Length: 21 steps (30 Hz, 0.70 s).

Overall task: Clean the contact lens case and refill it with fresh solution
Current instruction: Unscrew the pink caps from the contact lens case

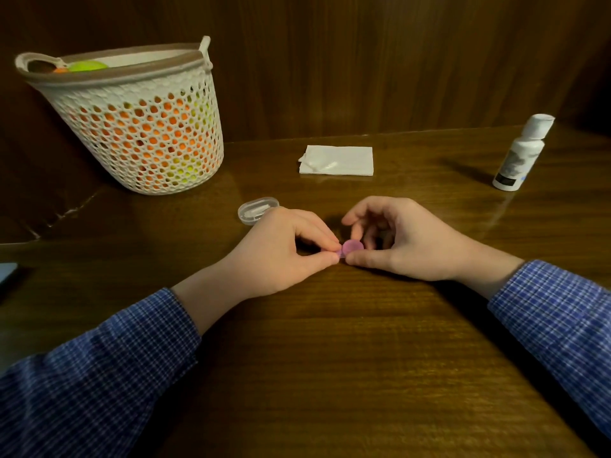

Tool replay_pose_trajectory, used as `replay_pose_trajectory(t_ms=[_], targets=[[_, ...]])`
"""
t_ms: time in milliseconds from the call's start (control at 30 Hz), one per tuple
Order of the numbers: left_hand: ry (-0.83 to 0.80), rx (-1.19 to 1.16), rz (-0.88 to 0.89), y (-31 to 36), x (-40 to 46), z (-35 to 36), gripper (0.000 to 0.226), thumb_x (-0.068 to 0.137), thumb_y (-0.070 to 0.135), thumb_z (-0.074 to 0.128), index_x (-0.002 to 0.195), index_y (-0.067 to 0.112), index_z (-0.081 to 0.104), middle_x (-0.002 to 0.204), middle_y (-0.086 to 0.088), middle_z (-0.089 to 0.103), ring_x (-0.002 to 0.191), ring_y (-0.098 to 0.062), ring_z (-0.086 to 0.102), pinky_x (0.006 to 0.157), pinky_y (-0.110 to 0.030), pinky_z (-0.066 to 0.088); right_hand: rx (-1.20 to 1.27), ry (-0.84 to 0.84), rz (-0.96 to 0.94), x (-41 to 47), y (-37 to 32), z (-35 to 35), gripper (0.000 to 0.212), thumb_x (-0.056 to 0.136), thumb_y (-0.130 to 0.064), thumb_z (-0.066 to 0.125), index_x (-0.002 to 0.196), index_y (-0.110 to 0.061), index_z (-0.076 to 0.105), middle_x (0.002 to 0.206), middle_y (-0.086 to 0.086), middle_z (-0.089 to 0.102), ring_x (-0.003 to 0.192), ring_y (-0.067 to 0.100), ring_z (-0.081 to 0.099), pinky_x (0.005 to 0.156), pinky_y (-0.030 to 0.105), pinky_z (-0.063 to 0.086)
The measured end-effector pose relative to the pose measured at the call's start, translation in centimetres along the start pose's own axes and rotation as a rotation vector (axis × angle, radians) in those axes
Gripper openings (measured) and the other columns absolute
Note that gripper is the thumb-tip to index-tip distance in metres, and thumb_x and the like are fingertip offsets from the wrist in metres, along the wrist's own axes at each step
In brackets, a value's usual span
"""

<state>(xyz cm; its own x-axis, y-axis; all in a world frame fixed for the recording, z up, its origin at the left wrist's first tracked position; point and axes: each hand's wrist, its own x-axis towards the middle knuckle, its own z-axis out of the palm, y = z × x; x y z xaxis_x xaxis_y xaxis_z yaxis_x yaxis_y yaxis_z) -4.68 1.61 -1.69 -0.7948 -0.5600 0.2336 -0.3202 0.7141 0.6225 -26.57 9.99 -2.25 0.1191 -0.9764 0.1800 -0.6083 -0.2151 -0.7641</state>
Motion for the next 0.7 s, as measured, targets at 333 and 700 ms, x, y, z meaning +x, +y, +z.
replay_pose_trajectory(t_ms=[333,700], targets=[[-0.009,-0.018,-0.003,-0.03,-0.07,0.02,0.020,0.087,0.021,0.079,0.104,0.031,0.079,0.101,0.021,0.072,0.101,0.009,0.065,0.084,-0.003,0.048,0.045,-0.092,-0.011,-0.02,-0.13,-0.51,0.046,0.086,-0.011,0.081,0.126,-0.025,0.061,0.107,-0.006,0.075,0.077,0.011,0.069,0.069,0.026,0.059],[-0.006,-0.022,0.016,-0.15,0.03,-0.02,0.019,0.087,0.022,0.080,0.104,0.029,0.080,0.101,0.019,0.073,0.100,0.007,0.066,0.086,-0.007,0.051,0.064,-0.092,-0.018,-0.04,-0.22,-0.64,0.047,0.085,-0.007,0.081,0.126,-0.021,0.062,0.104,-0.004,0.075,0.081,0.022,0.070,0.076,0.035,0.063]])
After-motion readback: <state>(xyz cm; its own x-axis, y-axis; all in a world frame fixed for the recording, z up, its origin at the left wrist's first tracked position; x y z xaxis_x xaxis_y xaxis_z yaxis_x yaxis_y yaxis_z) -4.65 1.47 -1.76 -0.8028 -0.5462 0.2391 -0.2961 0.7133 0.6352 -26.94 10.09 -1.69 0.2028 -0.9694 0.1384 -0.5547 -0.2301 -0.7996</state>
